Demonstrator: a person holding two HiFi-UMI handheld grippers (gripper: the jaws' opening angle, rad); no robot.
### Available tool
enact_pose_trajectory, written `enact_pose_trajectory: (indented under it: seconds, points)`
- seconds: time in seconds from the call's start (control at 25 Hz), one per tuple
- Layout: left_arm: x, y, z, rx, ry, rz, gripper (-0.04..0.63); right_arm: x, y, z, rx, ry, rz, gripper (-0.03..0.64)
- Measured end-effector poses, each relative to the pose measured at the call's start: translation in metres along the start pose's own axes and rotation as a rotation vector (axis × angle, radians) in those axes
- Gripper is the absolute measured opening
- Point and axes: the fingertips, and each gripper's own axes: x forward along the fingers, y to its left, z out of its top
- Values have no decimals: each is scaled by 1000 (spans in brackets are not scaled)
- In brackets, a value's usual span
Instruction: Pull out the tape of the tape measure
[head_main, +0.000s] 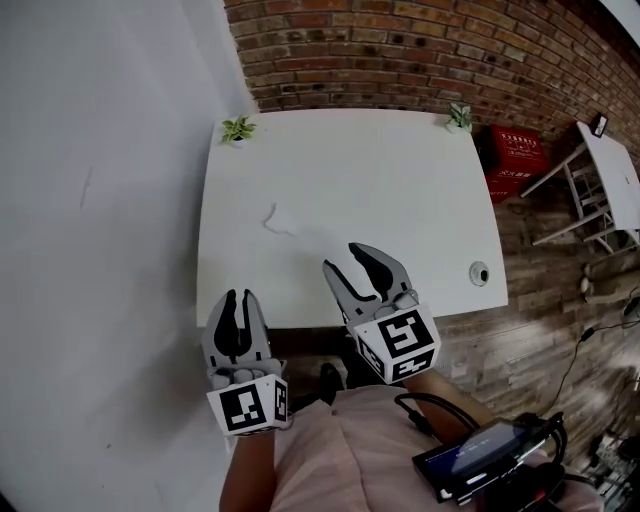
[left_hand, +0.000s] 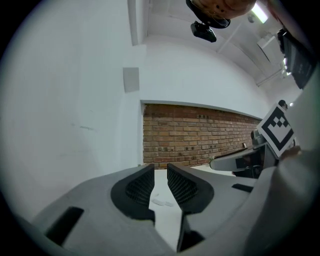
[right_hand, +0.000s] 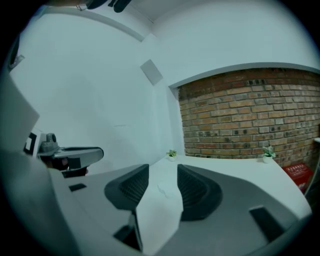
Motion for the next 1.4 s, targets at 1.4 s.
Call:
enact_pose_trajectory:
  seconds: [1.4]
  points:
    - [124, 69, -57, -96, 152, 137, 83, 173, -19, -44, -52, 226, 269, 184]
